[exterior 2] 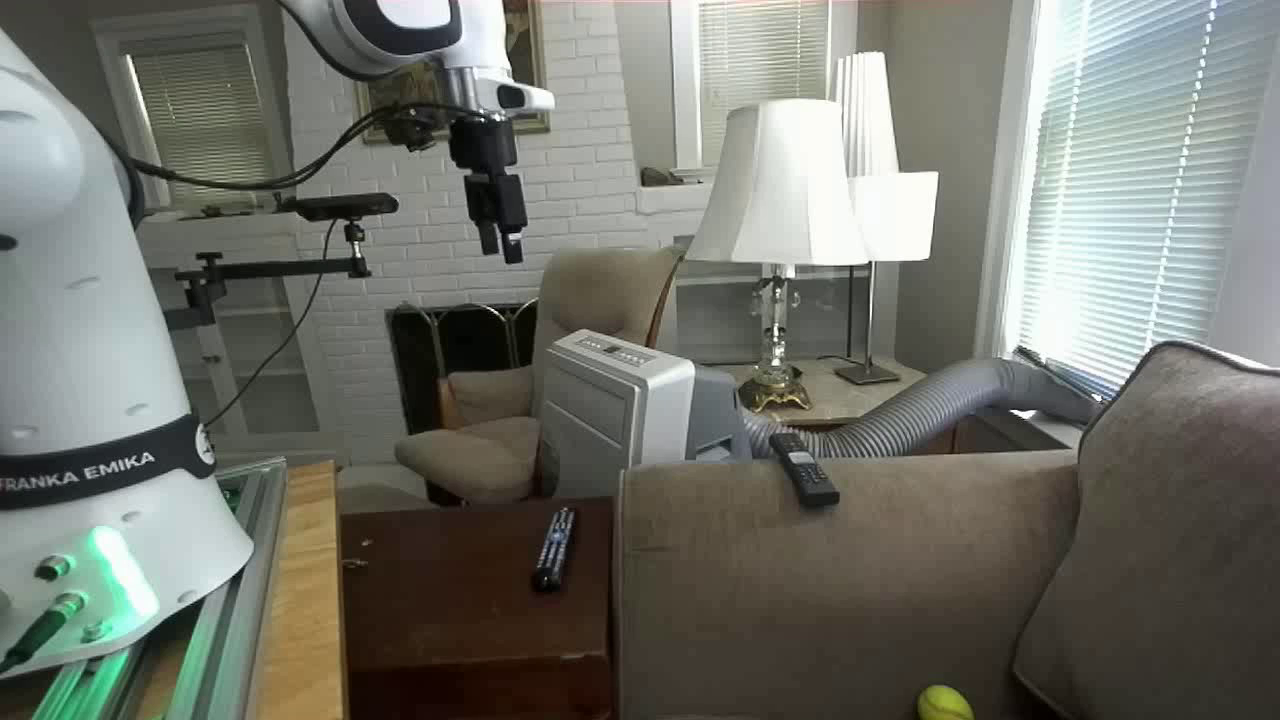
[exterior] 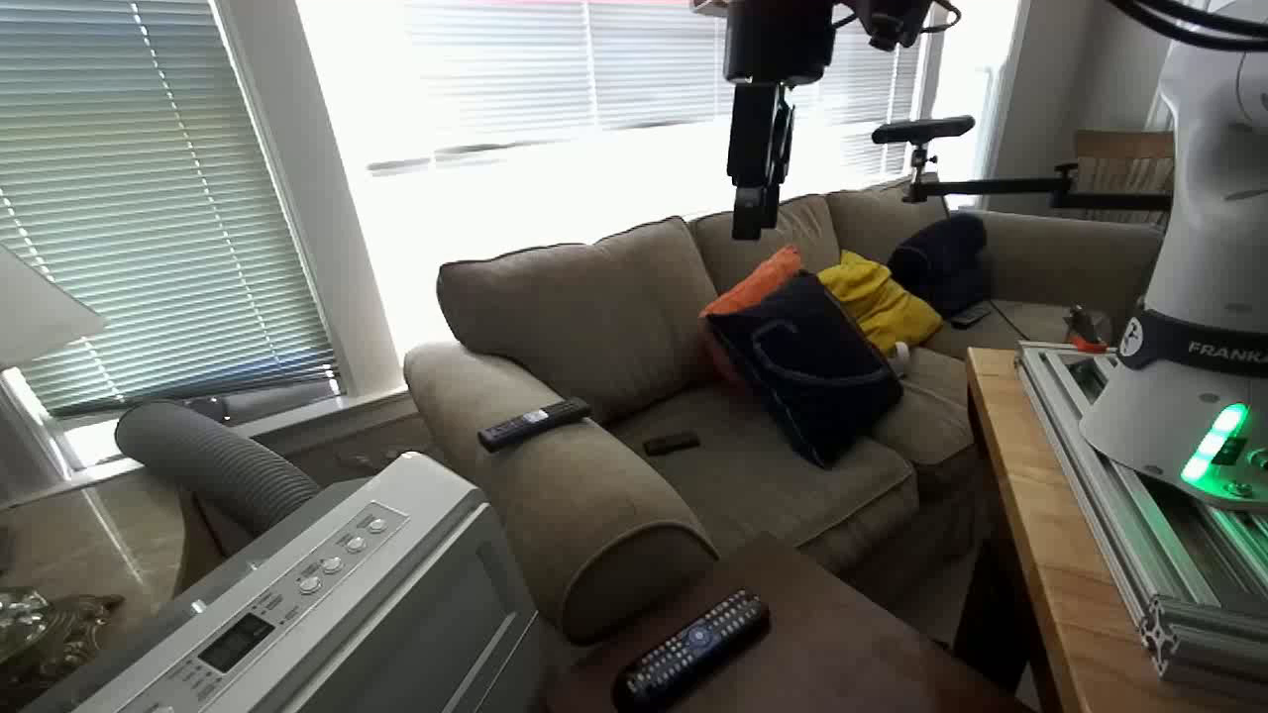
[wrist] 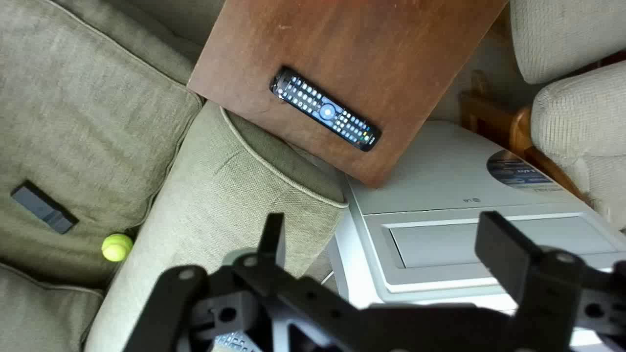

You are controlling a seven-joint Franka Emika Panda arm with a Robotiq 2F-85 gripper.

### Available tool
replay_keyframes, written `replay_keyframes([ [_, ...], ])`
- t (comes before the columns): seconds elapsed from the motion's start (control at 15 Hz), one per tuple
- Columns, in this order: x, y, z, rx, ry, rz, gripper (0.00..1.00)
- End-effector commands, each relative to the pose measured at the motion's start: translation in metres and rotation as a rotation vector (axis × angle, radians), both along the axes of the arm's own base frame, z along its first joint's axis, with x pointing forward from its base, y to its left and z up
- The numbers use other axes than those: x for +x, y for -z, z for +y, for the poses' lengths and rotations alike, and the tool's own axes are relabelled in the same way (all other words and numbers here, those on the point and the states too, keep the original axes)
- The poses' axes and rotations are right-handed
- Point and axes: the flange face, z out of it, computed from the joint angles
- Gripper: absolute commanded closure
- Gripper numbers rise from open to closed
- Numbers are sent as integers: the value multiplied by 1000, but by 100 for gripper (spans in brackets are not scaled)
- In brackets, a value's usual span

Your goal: Put the remote on the table

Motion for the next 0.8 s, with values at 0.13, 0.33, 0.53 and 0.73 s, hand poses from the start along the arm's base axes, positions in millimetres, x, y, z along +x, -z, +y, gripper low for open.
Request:
replay_keyframes([
  [0.13, 0, 0, 0, 0, 0, 1, 0],
  [0.33, 11, 1, -10, 9, 14, -11, 0],
  [0.53, 25, 6, -13, 20, 27, -56, 0],
  [0.73, 49, 19, -12, 29, 20, -99, 0],
])
